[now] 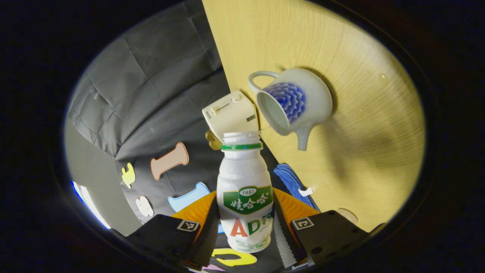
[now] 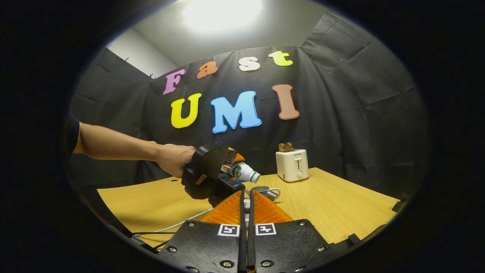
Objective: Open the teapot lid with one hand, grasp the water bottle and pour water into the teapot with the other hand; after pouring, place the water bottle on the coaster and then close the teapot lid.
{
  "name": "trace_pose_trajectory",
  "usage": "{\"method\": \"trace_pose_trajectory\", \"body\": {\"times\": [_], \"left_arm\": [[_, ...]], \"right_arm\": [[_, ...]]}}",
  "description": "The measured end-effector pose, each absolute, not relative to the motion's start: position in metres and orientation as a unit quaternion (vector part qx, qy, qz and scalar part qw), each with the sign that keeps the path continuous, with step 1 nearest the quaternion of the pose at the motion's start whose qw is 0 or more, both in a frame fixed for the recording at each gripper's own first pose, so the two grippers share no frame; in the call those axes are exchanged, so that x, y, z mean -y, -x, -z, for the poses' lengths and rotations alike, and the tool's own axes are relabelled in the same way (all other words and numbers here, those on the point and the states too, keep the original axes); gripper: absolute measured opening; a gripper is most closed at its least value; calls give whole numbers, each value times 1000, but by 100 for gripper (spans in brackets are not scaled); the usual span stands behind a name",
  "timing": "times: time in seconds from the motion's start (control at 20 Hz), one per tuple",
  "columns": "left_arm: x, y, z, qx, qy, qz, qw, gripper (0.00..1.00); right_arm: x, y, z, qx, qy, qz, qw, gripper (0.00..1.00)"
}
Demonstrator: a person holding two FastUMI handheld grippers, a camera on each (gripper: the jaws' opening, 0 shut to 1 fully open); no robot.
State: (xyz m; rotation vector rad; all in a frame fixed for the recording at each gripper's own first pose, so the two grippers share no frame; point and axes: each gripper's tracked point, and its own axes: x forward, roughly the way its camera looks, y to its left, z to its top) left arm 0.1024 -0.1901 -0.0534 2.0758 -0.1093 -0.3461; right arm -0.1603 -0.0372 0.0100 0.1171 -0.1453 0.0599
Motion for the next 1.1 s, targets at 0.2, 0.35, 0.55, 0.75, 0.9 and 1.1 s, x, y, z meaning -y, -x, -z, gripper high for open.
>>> {"method": "trace_pose_trajectory", "body": {"times": [0.2,0.35,0.55,0.75,0.9,1.1], "left_arm": [[191,-101,75,36,-825,175,536,74],[187,-104,87,28,-789,192,583,67],[181,-101,91,28,-726,202,657,67],[154,-94,79,8,-598,196,777,67],[128,-85,55,13,-491,170,854,80],[103,-76,49,-4,-353,159,922,80]], "right_arm": [[37,160,-10,76,-55,-34,995,1],[34,165,-20,94,-52,-40,993,1],[35,175,-37,120,-37,-34,992,1],[55,169,-51,124,-38,1,992,1],[57,150,-43,93,-42,7,995,1],[55,109,-33,47,-5,16,999,1]]}}
